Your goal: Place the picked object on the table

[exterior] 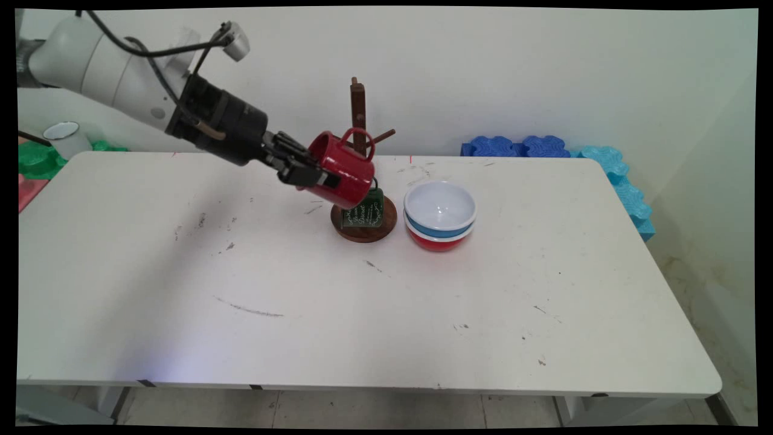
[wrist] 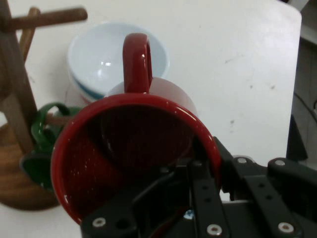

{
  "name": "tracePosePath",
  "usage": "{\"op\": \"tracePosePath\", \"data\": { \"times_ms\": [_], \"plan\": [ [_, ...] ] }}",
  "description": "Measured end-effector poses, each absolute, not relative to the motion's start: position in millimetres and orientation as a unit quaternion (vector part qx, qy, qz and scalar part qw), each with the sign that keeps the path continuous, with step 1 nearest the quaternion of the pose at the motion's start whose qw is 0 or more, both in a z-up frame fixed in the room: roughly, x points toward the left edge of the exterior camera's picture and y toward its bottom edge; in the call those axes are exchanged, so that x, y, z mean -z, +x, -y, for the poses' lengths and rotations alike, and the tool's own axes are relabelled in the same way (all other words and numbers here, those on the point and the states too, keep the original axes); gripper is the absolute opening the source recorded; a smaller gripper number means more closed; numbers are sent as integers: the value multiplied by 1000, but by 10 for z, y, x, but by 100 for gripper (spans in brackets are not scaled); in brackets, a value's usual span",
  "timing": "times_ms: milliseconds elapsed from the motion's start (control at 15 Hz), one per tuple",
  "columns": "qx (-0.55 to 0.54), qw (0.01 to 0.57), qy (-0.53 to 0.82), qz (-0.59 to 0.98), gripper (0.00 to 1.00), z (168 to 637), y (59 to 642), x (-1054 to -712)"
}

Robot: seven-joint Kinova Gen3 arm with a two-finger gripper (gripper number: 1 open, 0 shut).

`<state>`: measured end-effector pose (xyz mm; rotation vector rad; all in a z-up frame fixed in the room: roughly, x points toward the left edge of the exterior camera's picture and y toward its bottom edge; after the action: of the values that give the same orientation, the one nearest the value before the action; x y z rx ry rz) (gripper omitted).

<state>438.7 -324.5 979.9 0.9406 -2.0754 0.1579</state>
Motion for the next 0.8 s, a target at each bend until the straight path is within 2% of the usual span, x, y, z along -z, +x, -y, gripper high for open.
{"op": "tracePosePath", "data": {
  "times_ms": [800],
  "plan": [
    [-78,334,352,871,0,2911,4835,-9595]
  ]
}}
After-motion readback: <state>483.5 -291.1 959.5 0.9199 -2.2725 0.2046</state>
